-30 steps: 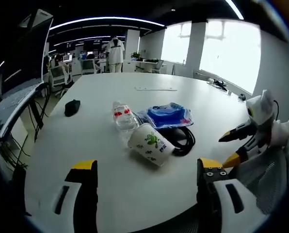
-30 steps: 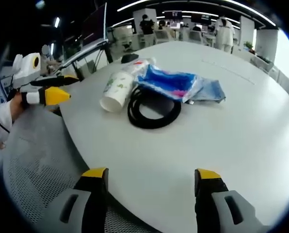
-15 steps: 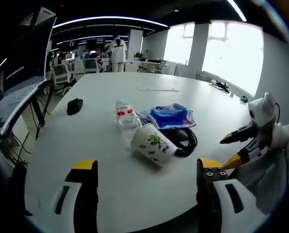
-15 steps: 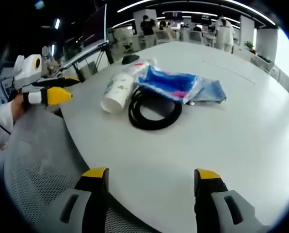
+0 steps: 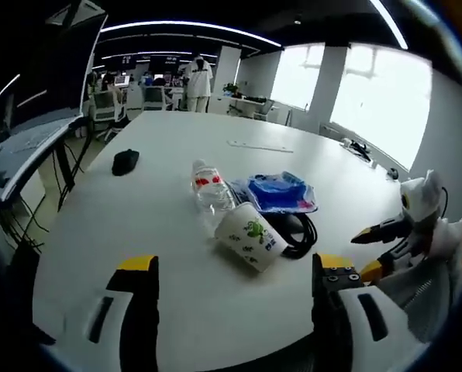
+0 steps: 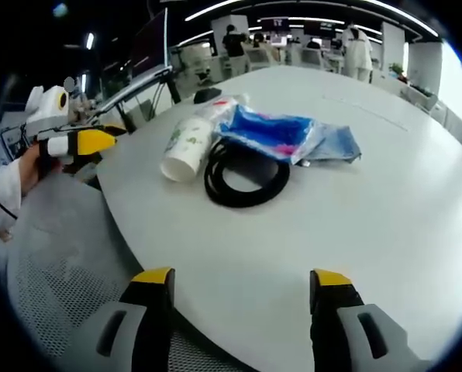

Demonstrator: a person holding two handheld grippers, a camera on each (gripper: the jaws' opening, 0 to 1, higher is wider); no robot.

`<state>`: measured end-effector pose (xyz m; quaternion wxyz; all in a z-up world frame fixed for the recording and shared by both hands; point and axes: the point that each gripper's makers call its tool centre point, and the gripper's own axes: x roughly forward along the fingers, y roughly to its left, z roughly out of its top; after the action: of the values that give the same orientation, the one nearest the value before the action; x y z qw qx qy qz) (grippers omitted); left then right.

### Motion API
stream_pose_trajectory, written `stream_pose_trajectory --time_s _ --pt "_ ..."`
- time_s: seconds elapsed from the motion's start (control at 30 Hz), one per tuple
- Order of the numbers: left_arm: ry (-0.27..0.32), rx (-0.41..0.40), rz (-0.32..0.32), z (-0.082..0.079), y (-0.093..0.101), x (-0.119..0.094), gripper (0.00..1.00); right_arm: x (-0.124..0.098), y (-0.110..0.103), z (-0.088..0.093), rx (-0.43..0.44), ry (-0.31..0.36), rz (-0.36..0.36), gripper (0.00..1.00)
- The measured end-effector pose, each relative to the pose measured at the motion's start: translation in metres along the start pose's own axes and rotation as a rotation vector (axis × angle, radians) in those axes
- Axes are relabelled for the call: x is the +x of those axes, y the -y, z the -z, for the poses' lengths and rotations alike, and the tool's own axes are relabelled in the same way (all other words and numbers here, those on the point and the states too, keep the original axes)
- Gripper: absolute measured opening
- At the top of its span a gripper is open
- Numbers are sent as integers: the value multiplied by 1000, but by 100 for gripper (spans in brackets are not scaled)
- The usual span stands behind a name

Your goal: Arrange the tabletop items into an orderly group along one side of the table until the central work area is clear of visible clutter.

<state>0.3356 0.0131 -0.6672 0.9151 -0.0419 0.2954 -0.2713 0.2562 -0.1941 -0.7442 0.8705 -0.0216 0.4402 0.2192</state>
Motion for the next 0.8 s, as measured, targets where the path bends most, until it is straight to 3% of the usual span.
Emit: stream_pose_trajectory --time_s 0.3,0.4,0.8 --pt "-19 25 9 -13 2 7 77 0 -1 0 -10 -3 -2 72" --pt "-52 -5 34 -13 4 11 75 0 -1 1 -10 -3 -1 71" --pt "-37 -67 43 -48 -3 26 75 0 -1 2 -7 -5 0 71"
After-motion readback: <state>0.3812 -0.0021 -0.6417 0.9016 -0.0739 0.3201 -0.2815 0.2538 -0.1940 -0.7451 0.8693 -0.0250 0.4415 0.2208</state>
